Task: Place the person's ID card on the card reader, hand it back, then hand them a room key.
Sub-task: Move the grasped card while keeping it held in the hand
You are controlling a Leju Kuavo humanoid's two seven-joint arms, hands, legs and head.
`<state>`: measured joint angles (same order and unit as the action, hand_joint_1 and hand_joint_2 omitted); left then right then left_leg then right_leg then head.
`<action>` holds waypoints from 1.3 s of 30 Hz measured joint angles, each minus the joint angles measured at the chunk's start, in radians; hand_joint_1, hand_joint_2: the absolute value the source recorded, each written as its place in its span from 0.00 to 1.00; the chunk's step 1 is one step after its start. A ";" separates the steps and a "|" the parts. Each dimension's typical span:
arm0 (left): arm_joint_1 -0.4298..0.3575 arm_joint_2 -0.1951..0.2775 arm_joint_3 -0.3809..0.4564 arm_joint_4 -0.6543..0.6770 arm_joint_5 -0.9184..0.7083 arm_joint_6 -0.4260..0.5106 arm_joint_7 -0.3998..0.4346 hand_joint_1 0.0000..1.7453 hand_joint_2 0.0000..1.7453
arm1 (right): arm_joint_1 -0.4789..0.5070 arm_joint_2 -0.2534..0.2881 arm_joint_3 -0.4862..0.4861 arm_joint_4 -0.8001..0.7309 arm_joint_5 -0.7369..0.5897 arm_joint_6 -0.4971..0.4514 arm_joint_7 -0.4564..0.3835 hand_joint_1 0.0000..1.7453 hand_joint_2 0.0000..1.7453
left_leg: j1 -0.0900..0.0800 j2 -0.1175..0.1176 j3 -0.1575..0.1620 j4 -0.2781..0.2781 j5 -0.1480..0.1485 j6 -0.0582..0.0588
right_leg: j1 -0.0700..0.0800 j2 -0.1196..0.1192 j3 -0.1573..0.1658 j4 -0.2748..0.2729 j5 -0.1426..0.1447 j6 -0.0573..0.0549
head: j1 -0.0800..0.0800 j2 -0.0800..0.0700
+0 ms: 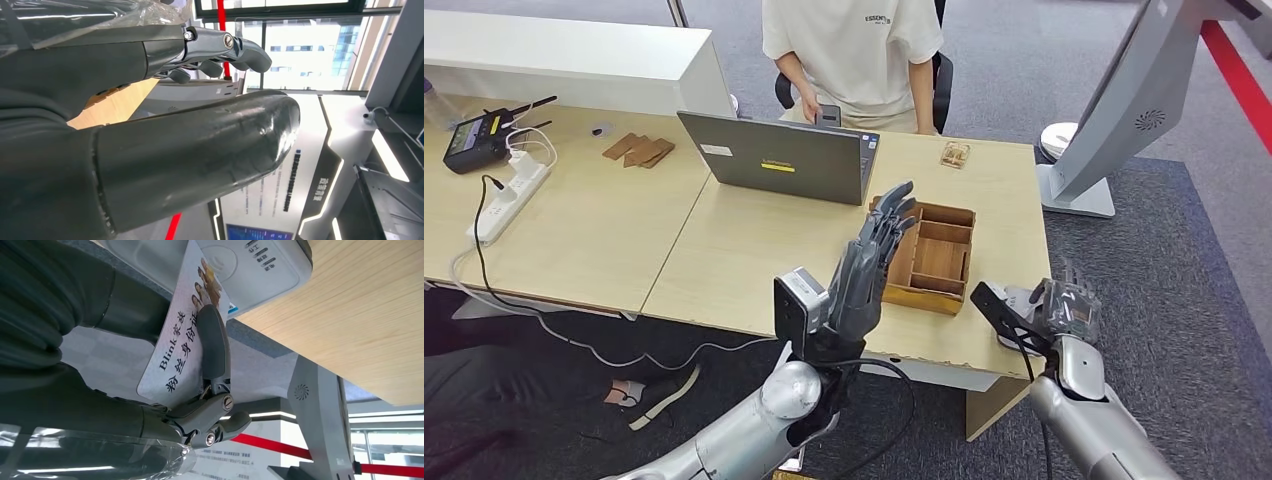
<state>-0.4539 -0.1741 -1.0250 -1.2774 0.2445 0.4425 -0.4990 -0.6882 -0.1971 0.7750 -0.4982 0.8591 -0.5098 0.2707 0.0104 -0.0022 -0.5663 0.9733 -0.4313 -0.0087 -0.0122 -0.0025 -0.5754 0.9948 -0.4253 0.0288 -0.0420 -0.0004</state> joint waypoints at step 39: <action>0.015 0.003 -0.008 -0.006 -0.035 -0.048 0.013 0.00 0.00 | -0.003 -0.031 -0.135 -0.384 -0.145 -0.164 -0.013 1.00 1.00 | 0.000 0.000 0.000 0.000 0.000 0.000 | 0.000 0.000 0.000 0.000 0.000 0.000 | 0.000 0.000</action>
<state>-0.4385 -0.1716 -1.0333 -1.2833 0.2093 0.3949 -0.4859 -0.6911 -0.2279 0.6396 -0.8826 0.7140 -0.6739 0.2577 0.0104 -0.0021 -0.5661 0.9733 -0.4312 -0.0087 -0.0122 -0.0024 -0.5750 0.9948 -0.4253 0.0288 -0.0420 -0.0004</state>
